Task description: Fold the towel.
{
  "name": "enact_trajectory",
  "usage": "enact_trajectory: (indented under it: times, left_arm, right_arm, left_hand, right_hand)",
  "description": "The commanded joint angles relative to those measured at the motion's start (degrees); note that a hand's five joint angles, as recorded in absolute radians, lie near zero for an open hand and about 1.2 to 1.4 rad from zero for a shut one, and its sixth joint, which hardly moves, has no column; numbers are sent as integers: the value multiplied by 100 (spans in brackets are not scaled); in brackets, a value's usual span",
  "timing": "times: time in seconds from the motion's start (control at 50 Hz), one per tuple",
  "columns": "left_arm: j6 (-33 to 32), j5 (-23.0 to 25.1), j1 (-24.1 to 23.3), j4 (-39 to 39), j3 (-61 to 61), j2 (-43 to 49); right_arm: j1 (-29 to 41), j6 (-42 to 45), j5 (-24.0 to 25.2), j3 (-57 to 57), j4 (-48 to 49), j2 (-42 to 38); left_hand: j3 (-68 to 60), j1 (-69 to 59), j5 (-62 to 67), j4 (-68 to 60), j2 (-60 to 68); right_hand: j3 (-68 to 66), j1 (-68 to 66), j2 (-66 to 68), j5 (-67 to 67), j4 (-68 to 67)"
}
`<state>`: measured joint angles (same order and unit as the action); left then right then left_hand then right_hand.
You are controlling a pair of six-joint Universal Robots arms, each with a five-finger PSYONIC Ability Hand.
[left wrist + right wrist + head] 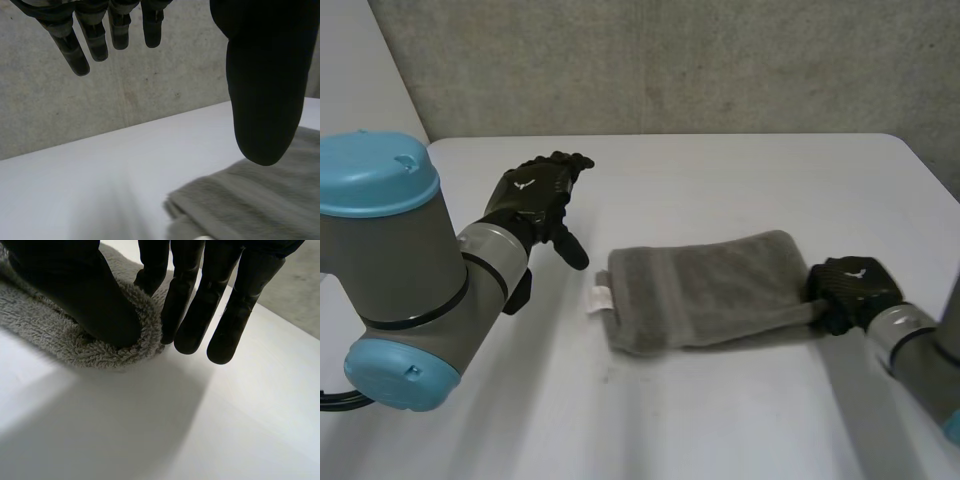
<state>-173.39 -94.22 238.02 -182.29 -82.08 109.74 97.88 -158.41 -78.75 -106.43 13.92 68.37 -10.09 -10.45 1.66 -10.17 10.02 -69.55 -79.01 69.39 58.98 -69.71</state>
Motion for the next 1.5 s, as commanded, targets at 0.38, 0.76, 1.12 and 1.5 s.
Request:
enact_trajectory:
  times: [0.38,0.76,1.12,1.5]
  left_arm:
    - [-20,-9,95,27,-80,-322]
    - [33,-26,-97,18,542,283]
    - [455,-809,-1293,932,1730,2078]
    - [789,-1107,-1311,1072,1660,2350]
  right_arm:
    - [3465,864,17,1713,-310,-851]
    - [2191,-551,-115,1054,-363,590]
    - [1136,-2054,790,1756,-1488,-112]
    - [1215,-1245,808,2196,-1576,-1159]
  left_hand:
    - [-46,-10,-111,-38,53]
    - [-29,6,-127,-21,36]
    - [-46,-10,-111,-38,53]
    - [-29,6,-127,-21,36]
  right_hand:
    - [-1045,-99,1061,1102,-1029]
    - [5955,6901,-5939,-5898,5971]
    - [5955,6901,-5939,-5898,5971]
    - [5955,6901,-5939,-5898,5971]
